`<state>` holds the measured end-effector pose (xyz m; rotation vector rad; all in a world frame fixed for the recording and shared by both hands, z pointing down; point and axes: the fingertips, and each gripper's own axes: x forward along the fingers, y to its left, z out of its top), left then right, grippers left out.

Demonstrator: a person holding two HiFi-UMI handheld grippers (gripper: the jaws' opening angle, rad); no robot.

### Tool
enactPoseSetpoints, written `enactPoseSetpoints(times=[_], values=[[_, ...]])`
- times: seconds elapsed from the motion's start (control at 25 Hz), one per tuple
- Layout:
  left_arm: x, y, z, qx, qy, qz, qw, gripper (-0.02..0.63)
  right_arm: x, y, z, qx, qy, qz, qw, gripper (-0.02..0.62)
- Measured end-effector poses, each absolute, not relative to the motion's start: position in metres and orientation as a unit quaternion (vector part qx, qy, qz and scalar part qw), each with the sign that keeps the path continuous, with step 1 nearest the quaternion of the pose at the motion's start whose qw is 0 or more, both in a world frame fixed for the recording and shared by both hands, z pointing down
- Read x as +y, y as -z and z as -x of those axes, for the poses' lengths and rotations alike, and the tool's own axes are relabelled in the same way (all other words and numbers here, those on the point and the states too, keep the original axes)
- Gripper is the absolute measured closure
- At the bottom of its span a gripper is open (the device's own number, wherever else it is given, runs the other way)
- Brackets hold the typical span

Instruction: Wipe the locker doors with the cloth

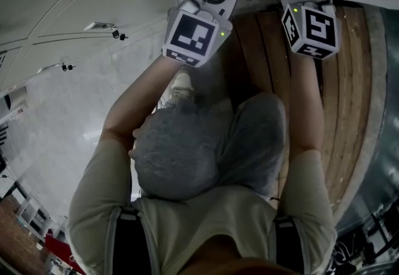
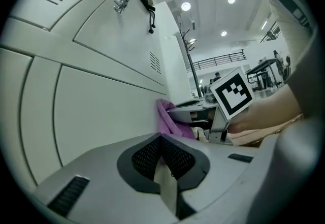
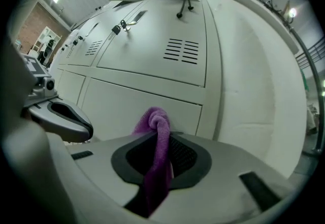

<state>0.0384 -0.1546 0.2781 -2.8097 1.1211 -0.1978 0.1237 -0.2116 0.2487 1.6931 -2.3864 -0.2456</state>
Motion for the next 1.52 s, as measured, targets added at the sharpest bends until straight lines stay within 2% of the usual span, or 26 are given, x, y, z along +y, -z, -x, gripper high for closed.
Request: enactPoseSetpoints(times=[0.28,0.52,0.84,1.2,1.52], values=[[-0.155,-0.285,-0.065,0.351,0.063,0.933,0.043,0.603,-0.219,-0.251,-0.149,-0.796,0.077,-0.592,0.100,0.539],[-0.153,-0.286,-0.045,0.369,0.064,0.926,0.042,0.603,-0.202,-0.238,-0.141,-0.810,0.074,-0.577,0.076,0.541],[-0.139,-0.268,0.002,0.406,0.065,0.909,0.068,0.603,-0.151,-0.241,-0.076,-0.859,0.052,-0.508,0.046,0.541],[-0.128,-0.308,0.051,0.439,0.085,0.893,0.045,0.603,-0.140,-0.302,-0.003,-0.897,0.045,-0.432,0.084,0.541],[-0.129,-0.344,0.072,0.458,0.102,0.883,0.023,0.603,-0.151,-0.339,0.034,-0.902,0.032,-0.418,0.104,0.540]])
